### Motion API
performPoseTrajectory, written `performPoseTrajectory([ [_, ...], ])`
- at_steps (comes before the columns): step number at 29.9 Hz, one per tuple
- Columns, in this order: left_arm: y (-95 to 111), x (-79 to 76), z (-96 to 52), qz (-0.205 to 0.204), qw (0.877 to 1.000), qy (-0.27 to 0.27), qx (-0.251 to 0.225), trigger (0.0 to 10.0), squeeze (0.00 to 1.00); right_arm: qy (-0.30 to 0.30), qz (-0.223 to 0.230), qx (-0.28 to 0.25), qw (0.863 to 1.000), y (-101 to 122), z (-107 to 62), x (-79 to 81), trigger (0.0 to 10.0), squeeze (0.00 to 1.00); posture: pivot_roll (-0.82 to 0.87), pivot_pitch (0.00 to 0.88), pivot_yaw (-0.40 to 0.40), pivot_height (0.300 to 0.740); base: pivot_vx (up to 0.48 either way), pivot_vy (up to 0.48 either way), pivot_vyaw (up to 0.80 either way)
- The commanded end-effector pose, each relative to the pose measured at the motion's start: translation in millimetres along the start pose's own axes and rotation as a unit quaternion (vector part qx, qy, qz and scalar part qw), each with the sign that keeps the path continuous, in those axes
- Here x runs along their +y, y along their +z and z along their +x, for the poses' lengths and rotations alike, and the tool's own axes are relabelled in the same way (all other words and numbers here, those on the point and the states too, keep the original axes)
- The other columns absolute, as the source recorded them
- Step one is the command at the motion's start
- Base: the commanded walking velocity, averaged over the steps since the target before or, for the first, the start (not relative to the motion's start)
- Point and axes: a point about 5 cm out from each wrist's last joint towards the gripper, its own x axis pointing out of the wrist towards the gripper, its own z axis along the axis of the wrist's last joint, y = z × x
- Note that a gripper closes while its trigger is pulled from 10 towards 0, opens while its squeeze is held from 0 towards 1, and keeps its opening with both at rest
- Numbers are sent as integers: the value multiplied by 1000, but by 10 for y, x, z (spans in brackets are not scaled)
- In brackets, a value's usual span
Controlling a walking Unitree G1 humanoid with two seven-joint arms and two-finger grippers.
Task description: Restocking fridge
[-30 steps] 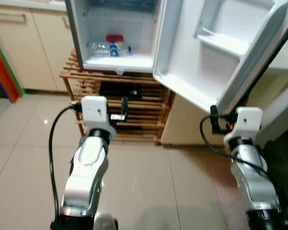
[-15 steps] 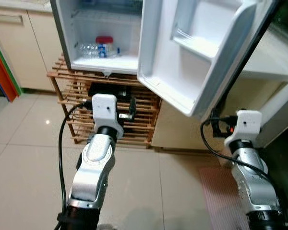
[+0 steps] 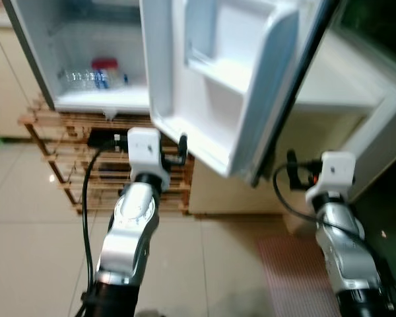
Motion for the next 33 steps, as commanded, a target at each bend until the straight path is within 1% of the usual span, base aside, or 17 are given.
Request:
performPoseTrajectory([
  [1, -27, 8, 9, -1, 1000, 7, 9, 10000, 0, -9, -11, 3, 1000, -7, 20, -78, 10000, 0, 89, 20, -77, 740, 0, 0, 0],
  [5, -220, 130, -24, 15, 999, 17, 42, 10000, 0, -26, -26, 21, 999, -74, 172, -189, 10000, 0, 99, 17, -75, 740, 0, 0, 0],
  [7, -400, 236, -65, 32, 997, 21, 68, 10000, 0, -35, -36, 23, 998, -65, 273, -255, 10000, 0, 105, 24, -75, 740, 0, 0, 0],
  [9, -641, 352, -114, 55, 992, 19, 109, 10000, 0, -39, -47, 25, 998, -47, 365, -306, 10000, 0, 113, 32, -74, 740, 0, 0, 0],
  [10, -641, 352, -114, 55, 992, 19, 109, 10000, 0, -39, -47, 25, 998, -47, 365, -306, 10000, 0, 113, 32, -74, 740, 0, 0, 0],
  [11, -852, 498, -201, 69, 986, 30, 148, 10000, 0, -50, -57, 28, 997, -42, 417, -374, 10000, 0, 132, 61, -71, 740, 0, 0, 0],
  [12, -852, 498, -201, 69, 986, 30, 148, 10000, 0, -50, -57, 28, 997, -42, 417, -374, 10000, 0, 132, 61, -71, 740, 0, 0, 0],
  [15, -1112, 664, -408, 84, 975, 43, 199, 10000, 0, -71, -64, 35, 995, -40, 461, -519, 10000, 0, 139, 83, -71, 740, 0, 0, 0],
  [17, -1185, 676, -514, 88, 972, 41, 212, 10000, 0, -75, -59, 31, 995, -31, 448, -561, 10000, 0, 141, 94, -74, 740, 0, 0, 0],
  [19, -1226, 645, -590, 93, 972, 31, 213, 10000, 0, -65, -39, 25, 997, -37, 408, -551, 10000, 0, 140, 108, -79, 740, 0, 0, 0],
  [21, -1282, 603, -660, 102, 970, 21, 219, 10000, 0, -22, -26, 21, 999, -67, 310, -442, 10000, 0, 130, 125, -85, 740, 0, 0, 0],
  [24, -1307, 576, -681, 93, 972, 22, 215, 10000, 0, 16, -7, 25, 1000, -138, 156, -337, 10000, 0, 118, 139, -92, 740, 0, 0, 0],
  [25, -1315, 558, -676, 88, 973, 20, 214, 10000, 0, 37, -1, 33, 999, -197, 46, -284, 10000, 0, 107, 147, -92, 740, 0, 0, 0],
  [28, -1320, 549, -670, 85, 973, 19, 214, 10000, 0, 43, 1, 38, 998, -237, -7, -281, 10000, 0, 101, 150, -91, 740, 0, 0, 0],
  [29, -1325, 543, -661, 82, 973, 18, 214, 10000, 0, 36, 12, 47, 998, -284, -24, -332, 10000, 0, 98, 153, -91, 740, 0, 0, 0],
  [32, -1333, 536, -656, 81, 973, 14, 214, 10000, 0, 38, 36, 64, 997, -321, -15, -394, 10000, 0, 95, 156, -90, 740, 0, 0, 0],
  [33, -1335, 544, -654, 81, 973, 15, 214, 10000, 0, 23, 43, 70, 996, -328, 15, -467, 10000, 0, 94, 158, -91, 740, 0, 0, 0],
])
